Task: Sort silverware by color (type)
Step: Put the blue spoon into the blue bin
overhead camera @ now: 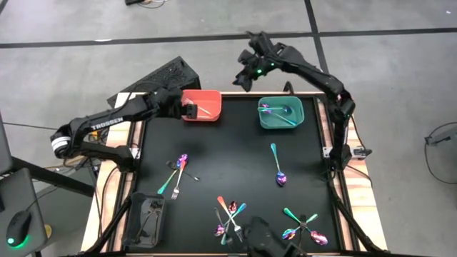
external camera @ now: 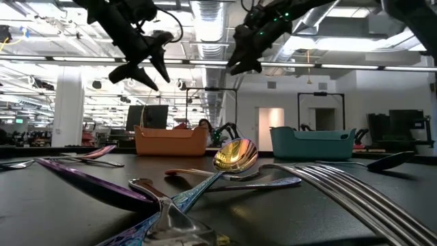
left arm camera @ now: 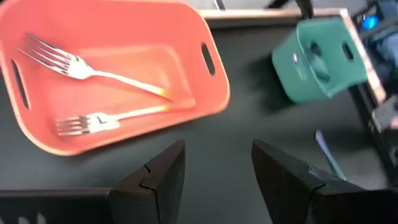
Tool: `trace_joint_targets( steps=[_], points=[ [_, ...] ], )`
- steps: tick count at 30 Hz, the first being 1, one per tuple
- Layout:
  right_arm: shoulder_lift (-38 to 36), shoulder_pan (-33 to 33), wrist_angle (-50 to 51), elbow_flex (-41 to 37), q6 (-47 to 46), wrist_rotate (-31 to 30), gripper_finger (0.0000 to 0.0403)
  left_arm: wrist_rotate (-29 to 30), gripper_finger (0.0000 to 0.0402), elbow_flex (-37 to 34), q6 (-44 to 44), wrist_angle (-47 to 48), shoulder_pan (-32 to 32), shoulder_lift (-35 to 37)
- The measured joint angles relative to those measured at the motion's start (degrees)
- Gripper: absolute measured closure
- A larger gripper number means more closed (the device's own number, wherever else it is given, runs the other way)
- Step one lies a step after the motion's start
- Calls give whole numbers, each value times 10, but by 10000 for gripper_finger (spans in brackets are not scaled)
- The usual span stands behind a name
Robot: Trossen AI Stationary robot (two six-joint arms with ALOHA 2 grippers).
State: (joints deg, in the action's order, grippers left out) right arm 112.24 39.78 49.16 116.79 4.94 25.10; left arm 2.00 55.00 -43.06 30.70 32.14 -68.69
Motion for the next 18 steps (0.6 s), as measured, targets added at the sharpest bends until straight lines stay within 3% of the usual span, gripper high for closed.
trace_joint_targets(
  steps=[9, 18],
  points=[
    [-7, -28, 49, -52, -50, 0, 186, 3, 229, 0, 25, 119, -58, 0],
    [-7, -127, 8, -102, -119, -9, 186, 38, 229, 0, 32, 204, -150, 0]
  ],
)
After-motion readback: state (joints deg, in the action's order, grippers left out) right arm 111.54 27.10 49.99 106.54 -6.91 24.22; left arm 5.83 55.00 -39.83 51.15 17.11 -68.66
